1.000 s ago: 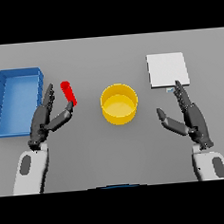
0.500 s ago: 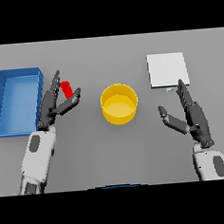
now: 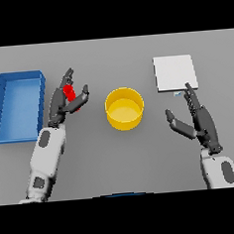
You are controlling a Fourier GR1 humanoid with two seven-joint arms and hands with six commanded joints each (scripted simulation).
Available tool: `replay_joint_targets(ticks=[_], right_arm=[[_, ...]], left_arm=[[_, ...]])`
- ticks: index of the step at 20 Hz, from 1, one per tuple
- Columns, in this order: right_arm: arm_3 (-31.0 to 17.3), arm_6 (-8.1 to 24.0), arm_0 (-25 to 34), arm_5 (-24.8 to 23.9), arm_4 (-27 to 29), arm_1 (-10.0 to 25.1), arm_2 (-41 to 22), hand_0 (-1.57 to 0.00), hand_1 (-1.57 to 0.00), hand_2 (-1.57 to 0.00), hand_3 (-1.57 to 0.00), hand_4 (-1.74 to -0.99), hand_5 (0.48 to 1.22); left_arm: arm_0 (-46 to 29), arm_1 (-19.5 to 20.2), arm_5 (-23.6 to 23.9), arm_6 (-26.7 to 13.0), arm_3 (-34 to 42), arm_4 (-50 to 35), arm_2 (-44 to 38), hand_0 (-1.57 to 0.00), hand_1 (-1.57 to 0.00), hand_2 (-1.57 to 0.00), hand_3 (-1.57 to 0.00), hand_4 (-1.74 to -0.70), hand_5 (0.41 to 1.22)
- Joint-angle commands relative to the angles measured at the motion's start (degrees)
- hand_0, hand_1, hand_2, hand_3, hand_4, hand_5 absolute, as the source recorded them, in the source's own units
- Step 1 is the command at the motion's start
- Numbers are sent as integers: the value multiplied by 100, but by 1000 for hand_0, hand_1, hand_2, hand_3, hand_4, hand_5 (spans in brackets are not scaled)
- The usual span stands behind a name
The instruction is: Pick up the red beaker and tilt it to pour out 1 green nut into yellow bowl. Pick up the yellow bowl and place it on the metallic measuring scale.
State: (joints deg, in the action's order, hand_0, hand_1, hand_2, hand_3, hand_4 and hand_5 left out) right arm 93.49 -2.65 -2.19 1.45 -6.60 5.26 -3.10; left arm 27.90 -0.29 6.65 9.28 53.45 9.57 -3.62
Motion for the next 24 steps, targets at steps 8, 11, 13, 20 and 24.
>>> replay_joint_targets(ticks=[8, 11, 13, 20, 24], right_arm=[[103, -43, -84, 2, 8, -11, -19, 1, 1, 1, 1, -1290, 651], [170, -16, -74, -50, -38, -17, -33, 1, 1, 1, 1, -1287, 647], [70, -49, -70, -58, -82, -44, -59, 1, 1, 1, 1, -1287, 650], [54, -108, -38, -82, -138, -35, -68, 1, 1, 1, 1, -1294, 664], [124, -126, -36, -83, -160, -45, -100, 1, 1, 1, 1, -1281, 663]], left_arm=[[307, -91, 161, 555, -517, -149, -228, -1312, -1305, -1304, -1151, -1596, 1107], [175, -89, 178, 542, -351, -113, -72, -1439, -1435, -1434, -1318, -1560, 1163], [133, -36, 129, 508, -235, -68, 8, -1486, -1484, -1483, -1409, -1529, 1184], [214, -29, 122, 165, 456, 123, 92, -1553, -1553, -1553, -1537, -1499, 1213], [257, 273, 28, -500, 1080, 678, 494, -1564, -1564, -1563, -1557, -1584, 1181]])
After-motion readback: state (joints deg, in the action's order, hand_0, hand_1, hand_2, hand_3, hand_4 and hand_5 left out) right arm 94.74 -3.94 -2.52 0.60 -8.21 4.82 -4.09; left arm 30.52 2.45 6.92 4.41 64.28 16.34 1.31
